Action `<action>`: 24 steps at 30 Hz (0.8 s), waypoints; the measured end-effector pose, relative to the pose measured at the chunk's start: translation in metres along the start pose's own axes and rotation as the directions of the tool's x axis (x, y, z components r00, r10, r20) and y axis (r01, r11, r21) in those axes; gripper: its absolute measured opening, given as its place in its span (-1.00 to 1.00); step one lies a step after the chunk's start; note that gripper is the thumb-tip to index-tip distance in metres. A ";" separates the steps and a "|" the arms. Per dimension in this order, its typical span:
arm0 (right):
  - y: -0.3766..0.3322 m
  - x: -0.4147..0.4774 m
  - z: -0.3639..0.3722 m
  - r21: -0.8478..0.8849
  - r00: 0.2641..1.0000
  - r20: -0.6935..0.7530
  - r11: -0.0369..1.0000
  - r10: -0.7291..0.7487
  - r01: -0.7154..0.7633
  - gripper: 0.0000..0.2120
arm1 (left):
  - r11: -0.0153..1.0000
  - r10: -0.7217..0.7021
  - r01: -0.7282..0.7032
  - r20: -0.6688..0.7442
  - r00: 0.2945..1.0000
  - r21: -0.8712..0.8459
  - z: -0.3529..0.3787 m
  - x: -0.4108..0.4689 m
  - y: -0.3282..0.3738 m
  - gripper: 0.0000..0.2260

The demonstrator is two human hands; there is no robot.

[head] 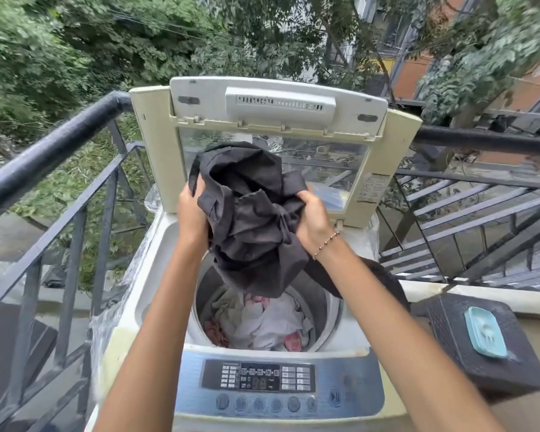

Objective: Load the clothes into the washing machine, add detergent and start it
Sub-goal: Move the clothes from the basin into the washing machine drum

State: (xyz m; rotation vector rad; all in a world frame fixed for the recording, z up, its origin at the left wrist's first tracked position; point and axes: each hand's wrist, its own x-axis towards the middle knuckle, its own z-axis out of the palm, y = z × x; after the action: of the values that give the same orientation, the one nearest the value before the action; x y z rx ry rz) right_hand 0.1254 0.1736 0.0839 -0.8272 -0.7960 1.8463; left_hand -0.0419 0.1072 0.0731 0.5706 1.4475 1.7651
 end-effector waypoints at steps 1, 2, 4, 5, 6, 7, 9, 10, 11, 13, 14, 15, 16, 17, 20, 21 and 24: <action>0.007 -0.002 -0.008 -0.116 0.999 -0.012 0.993 0.030 -0.031 -0.70 | 0.997 0.019 -0.021 0.016 1.000 0.076 0.000 0.003 -0.005 -0.61; 0.013 -0.003 -0.019 -0.320 0.998 -0.018 0.945 0.061 -0.063 -0.67 | 0.986 0.016 -0.021 0.033 0.999 0.163 -0.002 0.006 -0.011 -0.64; 0.019 -0.009 -0.051 -0.787 0.986 -0.026 0.604 0.167 -0.123 -0.59 | 0.969 -0.039 0.025 0.051 0.998 0.246 -0.003 0.011 -0.028 -0.67; 0.020 -0.013 -0.071 -0.924 0.974 -0.042 0.363 0.222 -0.122 -0.52 | 0.963 -0.068 0.052 0.050 0.996 0.266 -0.005 0.011 -0.040 -0.67; 0.019 -0.017 -0.091 -0.987 0.964 -0.055 0.133 0.261 -0.092 -0.42 | 0.946 -0.075 0.052 0.061 0.995 0.320 -0.007 0.010 -0.051 -0.69; 0.018 -0.021 -0.113 -0.995 0.956 -0.070 -0.092 0.284 -0.045 -0.32 | 0.922 -0.077 0.043 0.074 0.994 0.385 -0.010 0.009 -0.064 -0.71; 0.015 -0.030 -0.148 -0.853 0.953 -0.120 -0.520 0.278 0.045 -0.15 | 0.877 -0.084 0.029 0.094 0.992 0.480 -0.015 0.008 -0.083 -0.70; 0.014 -0.034 -0.161 -0.748 0.954 -0.159 -0.661 0.253 0.051 -0.13 | 0.855 -0.098 0.037 0.092 0.991 0.518 -0.017 0.008 -0.090 -0.66; 0.013 -0.037 -0.170 -0.673 0.960 -0.173 -0.738 0.218 0.047 -0.18 | 0.831 -0.112 0.047 0.084 0.990 0.554 -0.018 0.009 -0.097 -0.62; 0.010 -0.039 -0.178 -0.613 0.985 -0.099 -0.788 0.141 0.052 -0.49 | 0.776 -0.125 0.048 0.079 0.989 0.628 -0.017 0.009 -0.105 -0.57; 0.008 -0.038 -0.177 -0.604 0.993 -0.048 -0.795 0.107 0.056 -0.67 | 0.761 -0.126 0.043 0.081 0.989 0.648 -0.017 0.010 -0.107 -0.56; 0.007 -0.037 -0.174 -0.618 0.997 -0.024 -0.784 0.080 0.048 -0.80 | 0.758 -0.125 0.036 0.091 0.988 0.651 -0.016 0.010 -0.107 -0.56; 0.007 -0.036 -0.169 -0.677 0.998 -0.025 -0.736 0.050 0.020 -0.86 | 0.762 -0.114 0.020 0.104 0.988 0.647 -0.016 0.012 -0.106 -0.56; 0.008 -0.034 -0.162 -0.761 0.999 -0.031 -0.649 0.015 -0.014 -0.89 | 0.771 -0.106 0.009 0.115 0.988 0.637 -0.016 0.013 -0.105 -0.56; 0.012 -0.025 -0.127 -0.955 0.988 0.042 -0.295 -0.147 -0.003 -0.92 | 0.830 -0.102 0.012 0.130 0.986 0.557 -0.015 0.018 -0.096 -0.60; 0.014 -0.021 -0.113 -0.986 0.978 0.069 -0.162 -0.195 0.037 -0.91 | 0.857 -0.117 0.025 0.147 0.982 0.514 -0.014 0.018 -0.092 -0.62; 0.025 -0.006 -0.072 -0.972 0.958 0.049 0.209 -0.283 0.111 -0.91 | 0.928 -0.132 0.051 0.199 0.971 0.369 -0.010 0.016 -0.084 -0.66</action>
State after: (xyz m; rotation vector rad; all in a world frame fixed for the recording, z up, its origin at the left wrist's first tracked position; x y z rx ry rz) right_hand 0.1738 0.1716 0.0251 -1.5043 -1.9516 0.8081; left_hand -0.0359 0.1182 -0.0116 0.8469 1.6211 1.3186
